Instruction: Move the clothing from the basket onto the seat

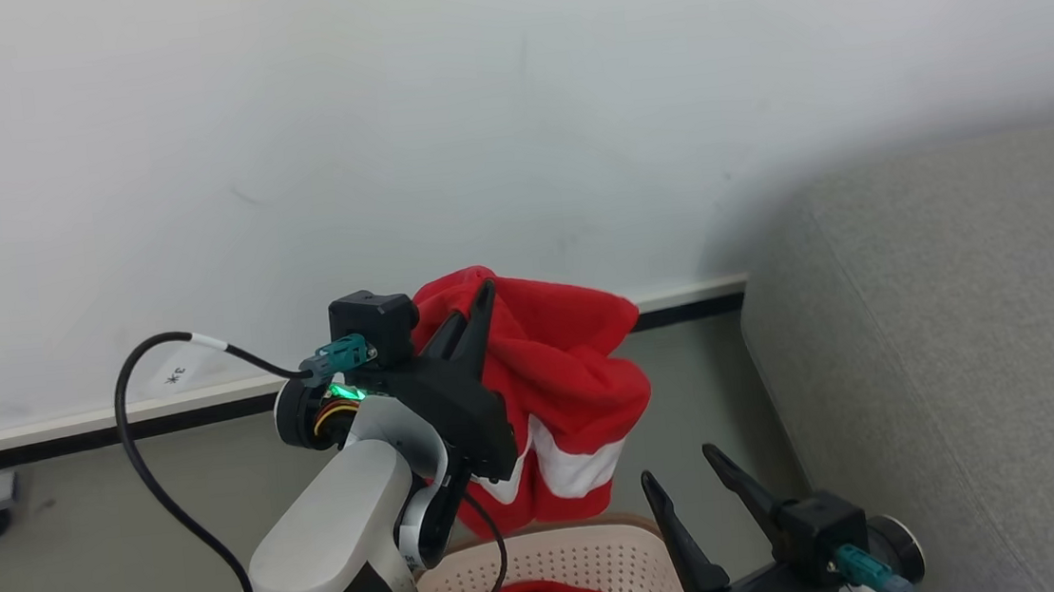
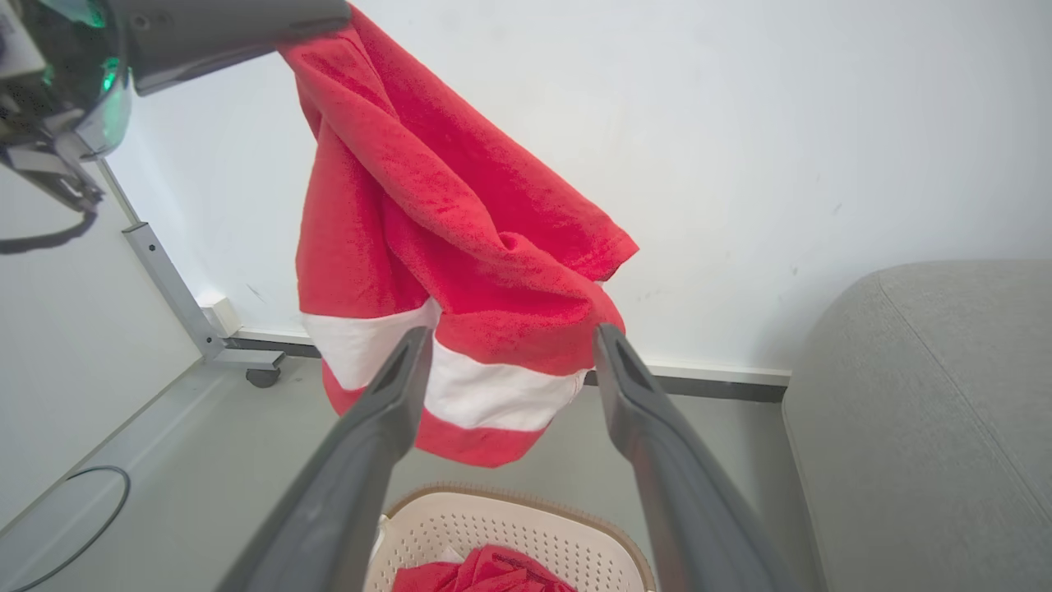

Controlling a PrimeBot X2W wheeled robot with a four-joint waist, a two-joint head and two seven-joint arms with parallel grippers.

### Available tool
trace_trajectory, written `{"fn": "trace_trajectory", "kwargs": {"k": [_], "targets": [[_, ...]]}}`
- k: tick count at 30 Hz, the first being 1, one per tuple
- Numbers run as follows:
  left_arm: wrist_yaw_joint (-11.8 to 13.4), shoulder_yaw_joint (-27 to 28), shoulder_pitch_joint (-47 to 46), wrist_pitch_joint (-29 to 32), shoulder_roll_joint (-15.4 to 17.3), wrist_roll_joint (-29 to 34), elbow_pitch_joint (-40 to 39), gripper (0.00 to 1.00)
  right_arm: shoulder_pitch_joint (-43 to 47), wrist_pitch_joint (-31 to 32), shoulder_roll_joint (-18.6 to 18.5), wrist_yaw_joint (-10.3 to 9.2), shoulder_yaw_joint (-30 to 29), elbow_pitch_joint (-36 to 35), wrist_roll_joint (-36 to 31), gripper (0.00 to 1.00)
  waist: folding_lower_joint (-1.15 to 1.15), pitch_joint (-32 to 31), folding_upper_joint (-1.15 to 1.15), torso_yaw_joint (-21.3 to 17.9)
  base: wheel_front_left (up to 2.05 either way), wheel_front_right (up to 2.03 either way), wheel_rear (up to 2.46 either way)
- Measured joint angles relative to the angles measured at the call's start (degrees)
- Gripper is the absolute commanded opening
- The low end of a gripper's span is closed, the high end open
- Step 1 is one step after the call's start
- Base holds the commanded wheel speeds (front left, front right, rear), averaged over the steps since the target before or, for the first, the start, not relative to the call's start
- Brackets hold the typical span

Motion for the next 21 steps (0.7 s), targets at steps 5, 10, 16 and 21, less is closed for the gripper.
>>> {"fn": "trace_trajectory", "kwargs": {"k": [5,10,16,21], "targets": [[0.16,-1.2,-0.13,0.97,0.01,0.31,-1.04,0.0,-2.18,0.66,-0.01,0.0,0.11,-0.07,-0.14,1.0,0.0,-2.67,0.01,2.59,0.0,0.0,0.0],[0.16,-2.46,0.41,2.22,0.0,-0.24,-2.66,0.0,-3.69,1.76,-0.01,0.0,0.76,1.21,-0.43,1.0,0.01,-3.85,0.01,3.95,0.0,0.0,0.0],[0.15,-4.28,1.01,4.06,-0.02,-0.64,-6.27,0.0,-7.09,3.79,0.0,0.0,2.92,4.43,-0.51,1.0,0.02,-4.18,0.02,4.74,0.0,0.0,0.0],[0.24,-5.93,2.66,5.98,-0.02,-1.27,-9.91,0.0,-8.56,3.89,-0.04,0.0,0.64,6.03,-1.44,1.0,0.01,-4.29,0.02,5.5,0.0,0.0,0.0]]}}
